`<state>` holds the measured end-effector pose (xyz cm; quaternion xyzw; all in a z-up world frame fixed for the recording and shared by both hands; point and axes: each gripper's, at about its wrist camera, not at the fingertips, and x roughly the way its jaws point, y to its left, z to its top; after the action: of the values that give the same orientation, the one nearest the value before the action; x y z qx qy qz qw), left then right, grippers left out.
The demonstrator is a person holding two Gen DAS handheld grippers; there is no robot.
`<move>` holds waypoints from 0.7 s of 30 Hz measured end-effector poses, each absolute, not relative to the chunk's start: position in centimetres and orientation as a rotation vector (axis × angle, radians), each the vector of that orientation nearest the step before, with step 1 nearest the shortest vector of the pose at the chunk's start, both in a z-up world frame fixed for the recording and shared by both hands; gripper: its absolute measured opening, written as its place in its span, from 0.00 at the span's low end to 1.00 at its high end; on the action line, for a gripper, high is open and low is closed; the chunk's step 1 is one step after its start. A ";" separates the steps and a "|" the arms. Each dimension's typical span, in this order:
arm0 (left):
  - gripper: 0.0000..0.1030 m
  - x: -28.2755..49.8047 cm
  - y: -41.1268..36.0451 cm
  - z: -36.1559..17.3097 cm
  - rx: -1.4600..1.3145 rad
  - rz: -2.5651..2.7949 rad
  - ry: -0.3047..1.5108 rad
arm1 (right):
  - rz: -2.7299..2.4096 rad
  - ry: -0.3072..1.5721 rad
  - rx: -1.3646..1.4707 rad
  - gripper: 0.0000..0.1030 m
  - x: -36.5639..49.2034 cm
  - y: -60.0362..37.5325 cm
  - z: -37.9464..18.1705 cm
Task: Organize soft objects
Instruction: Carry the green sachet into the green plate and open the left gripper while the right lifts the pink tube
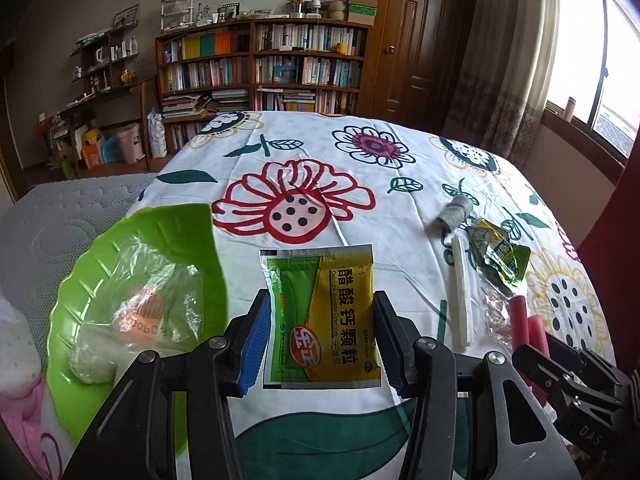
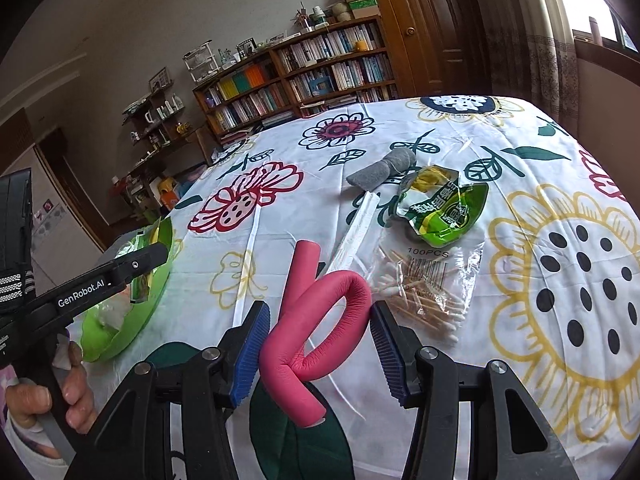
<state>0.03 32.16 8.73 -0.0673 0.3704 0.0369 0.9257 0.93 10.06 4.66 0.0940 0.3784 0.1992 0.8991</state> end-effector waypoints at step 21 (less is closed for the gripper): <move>0.55 -3.0 43.2 7.4 -0.259 0.269 0.746 | 0.529 0.806 0.072 0.53 -0.3 17.9 5.0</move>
<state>-3.05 43.23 7.43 -0.1259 0.3622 0.1309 0.9142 -0.27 17.88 4.95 0.0348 0.3874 0.2543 0.8855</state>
